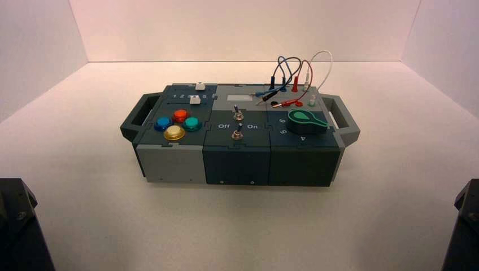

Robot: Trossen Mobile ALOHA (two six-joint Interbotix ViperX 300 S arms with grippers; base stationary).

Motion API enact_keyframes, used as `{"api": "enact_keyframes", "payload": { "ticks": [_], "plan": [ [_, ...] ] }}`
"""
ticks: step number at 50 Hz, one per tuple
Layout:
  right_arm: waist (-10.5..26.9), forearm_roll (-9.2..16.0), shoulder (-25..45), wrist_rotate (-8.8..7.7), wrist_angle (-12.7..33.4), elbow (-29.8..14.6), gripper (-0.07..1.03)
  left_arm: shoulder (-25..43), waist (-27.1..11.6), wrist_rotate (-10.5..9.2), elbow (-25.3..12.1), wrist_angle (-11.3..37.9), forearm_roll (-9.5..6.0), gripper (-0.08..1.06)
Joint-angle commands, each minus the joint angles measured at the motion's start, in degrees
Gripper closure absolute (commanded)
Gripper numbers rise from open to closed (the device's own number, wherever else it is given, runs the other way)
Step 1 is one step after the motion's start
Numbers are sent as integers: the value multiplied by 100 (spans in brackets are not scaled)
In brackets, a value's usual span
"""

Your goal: Pull the white wire.

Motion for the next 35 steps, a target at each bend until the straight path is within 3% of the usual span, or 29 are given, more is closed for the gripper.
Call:
{"api": "enact_keyframes", "payload": {
  "ticks": [1,21,29,35],
  "plan": [
    [-26,-9,88,-9,-9,-79,94,18,18,0,-97,-9,0,101],
    [-18,18,97,0,132,-79,94,18,18,0,-88,62,0,101],
    [53,114,193,18,563,-167,94,158,-35,0,-141,360,-9,101],
    [132,246,246,18,1283,-413,94,396,-325,-26,-246,738,-79,101]
  ]
}}
